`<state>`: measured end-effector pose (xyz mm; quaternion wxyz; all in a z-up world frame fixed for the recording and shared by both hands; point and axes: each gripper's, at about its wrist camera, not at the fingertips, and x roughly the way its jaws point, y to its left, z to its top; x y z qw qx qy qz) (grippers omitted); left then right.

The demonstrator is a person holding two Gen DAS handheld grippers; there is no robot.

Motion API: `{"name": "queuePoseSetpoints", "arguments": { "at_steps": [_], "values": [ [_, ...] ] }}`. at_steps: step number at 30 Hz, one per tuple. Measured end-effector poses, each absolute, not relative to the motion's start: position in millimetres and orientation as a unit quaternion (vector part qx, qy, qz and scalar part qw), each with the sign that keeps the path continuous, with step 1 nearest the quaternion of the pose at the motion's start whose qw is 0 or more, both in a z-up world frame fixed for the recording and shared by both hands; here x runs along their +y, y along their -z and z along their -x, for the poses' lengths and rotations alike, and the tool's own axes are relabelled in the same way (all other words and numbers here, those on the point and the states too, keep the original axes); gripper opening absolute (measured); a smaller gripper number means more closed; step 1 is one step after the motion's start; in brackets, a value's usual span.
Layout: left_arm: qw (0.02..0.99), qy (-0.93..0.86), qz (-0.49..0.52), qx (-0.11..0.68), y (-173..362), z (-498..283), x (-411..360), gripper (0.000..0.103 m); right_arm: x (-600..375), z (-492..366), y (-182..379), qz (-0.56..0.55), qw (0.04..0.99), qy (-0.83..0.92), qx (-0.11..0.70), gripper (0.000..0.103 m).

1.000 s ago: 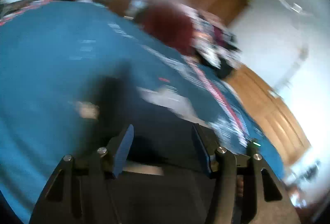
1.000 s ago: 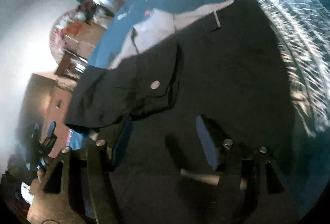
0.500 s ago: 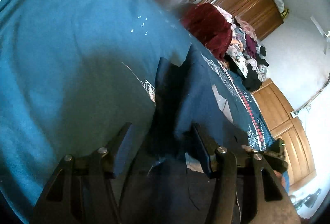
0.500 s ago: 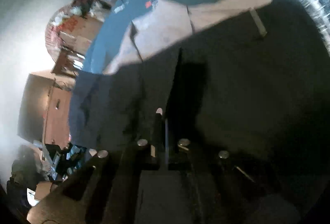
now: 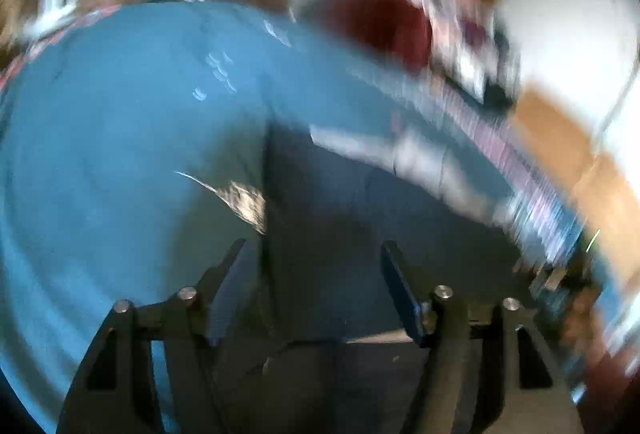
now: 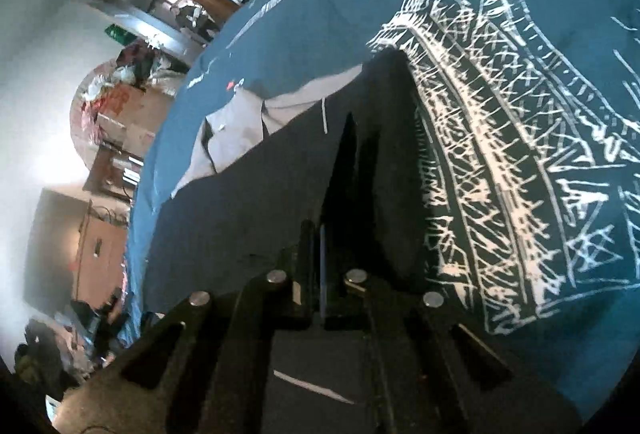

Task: Fold large clothes
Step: 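Grasp the jacket's other side with the right tool while the left tool grips the hem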

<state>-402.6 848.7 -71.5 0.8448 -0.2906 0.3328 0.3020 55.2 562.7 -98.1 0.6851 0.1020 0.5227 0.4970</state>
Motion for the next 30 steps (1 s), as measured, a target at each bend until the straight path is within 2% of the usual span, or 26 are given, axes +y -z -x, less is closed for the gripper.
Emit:
{"name": "queuePoseSetpoints", "arguments": {
  "at_steps": [2, 3, 5, 7, 8, 10, 11, 13, 14, 15, 19, 20, 22, 25, 26, 28, 30],
  "values": [
    [0.808, -0.32, 0.25, 0.426, 96, 371, 853, 0.064, 565, -59, 104, -0.071, 0.702, -0.48, 0.521, 0.003],
    [0.805, -0.321, 0.254, 0.43, 101, 370, 854, 0.061, 563, -62, 112, -0.058, 0.699, -0.47, 0.536, 0.003],
    [0.821, -0.318, 0.256, 0.399, 84, 377, 847, 0.055, 554, -54, 100, -0.027, 0.719, -0.458, 0.522, 0.011],
    [0.846, -0.308, 0.232, 0.369, 67, 383, 833, 0.061, 547, -36, 75, 0.004, 0.743, -0.47, 0.476, 0.017],
    [0.842, -0.311, 0.22, 0.382, 69, 381, 829, 0.069, 546, -29, 68, 0.002, 0.74, -0.486, 0.466, 0.024],
    [0.798, -0.35, 0.192, 0.451, 93, 376, 838, 0.066, 556, -15, 68, 0.007, 0.717, -0.518, 0.467, 0.037],
    [0.794, -0.357, 0.199, 0.45, 102, 388, 848, 0.067, 564, -11, 76, 0.018, 0.707, -0.524, 0.475, 0.039],
    [0.798, -0.356, 0.264, 0.409, 93, 421, 866, 0.064, 574, -6, 93, 0.038, 0.704, -0.509, 0.494, 0.038],
    [0.796, -0.385, 0.258, 0.389, 76, 439, 867, 0.052, 572, -5, 93, 0.032, 0.706, -0.509, 0.491, 0.039],
    [0.794, -0.406, 0.244, 0.382, 68, 449, 865, 0.049, 567, -5, 91, 0.025, 0.706, -0.513, 0.487, 0.04],
    [0.832, -0.339, 0.24, 0.367, 42, 460, 838, 0.054, 545, -12, 91, 0.0, 0.698, -0.523, 0.489, 0.043],
    [0.838, -0.318, 0.231, 0.379, 43, 452, 831, 0.06, 541, -13, 92, -0.002, 0.697, -0.523, 0.491, 0.043],
    [0.833, -0.288, 0.203, 0.425, 57, 428, 820, 0.062, 529, -11, 92, -0.006, 0.697, -0.523, 0.49, 0.043],
    [0.797, -0.325, 0.159, 0.484, 89, 401, 827, 0.06, 530, -4, 90, -0.01, 0.697, -0.524, 0.49, 0.046],
    [0.793, -0.345, 0.155, 0.477, 91, 402, 833, 0.054, 534, -1, 89, -0.009, 0.697, -0.524, 0.49, 0.047],
    [0.792, -0.378, 0.176, 0.446, 87, 411, 850, 0.055, 545, 4, 88, 0.0, 0.696, -0.526, 0.489, 0.048],
    [0.805, -0.368, 0.261, 0.386, 86, 445, 867, 0.057, 550, 9, 85, 0.005, 0.692, -0.531, 0.488, 0.048]
  ]
}}
